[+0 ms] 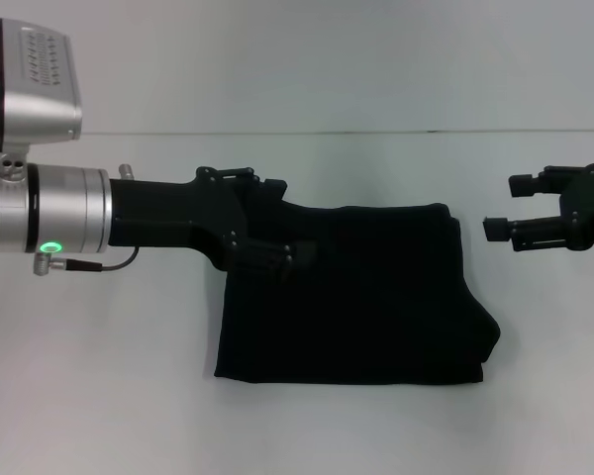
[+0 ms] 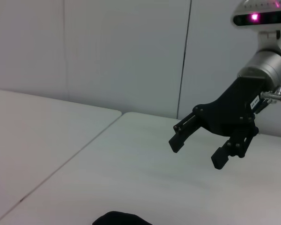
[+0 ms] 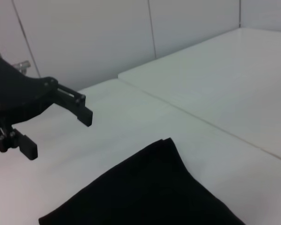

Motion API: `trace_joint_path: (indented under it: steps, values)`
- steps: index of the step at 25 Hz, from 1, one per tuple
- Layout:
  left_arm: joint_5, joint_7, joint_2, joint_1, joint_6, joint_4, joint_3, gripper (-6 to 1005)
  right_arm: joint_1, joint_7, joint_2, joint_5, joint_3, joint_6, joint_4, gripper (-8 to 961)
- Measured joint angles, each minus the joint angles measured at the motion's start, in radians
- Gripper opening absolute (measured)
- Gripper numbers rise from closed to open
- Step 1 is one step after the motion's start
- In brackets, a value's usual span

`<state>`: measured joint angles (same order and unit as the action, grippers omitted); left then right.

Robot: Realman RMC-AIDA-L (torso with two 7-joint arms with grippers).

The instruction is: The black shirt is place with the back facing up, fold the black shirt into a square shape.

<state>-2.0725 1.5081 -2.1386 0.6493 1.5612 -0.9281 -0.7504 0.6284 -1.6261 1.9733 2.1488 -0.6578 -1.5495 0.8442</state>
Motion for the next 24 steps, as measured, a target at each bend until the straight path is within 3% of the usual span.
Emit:
trace_joint_path:
  steps: [14,24]
  values:
    - [-0.065,0.04,0.003,-0.002,-0.014,-0.003,0.012,917,0.04,-0.023,0.021,0.071,-0.005,0.031,-0.009,882]
    - [-0.066,0.039,0.002,-0.005,-0.014,-0.005,0.013,917,0.042,-0.025,0.023,0.071,-0.017,0.047,-0.011,882]
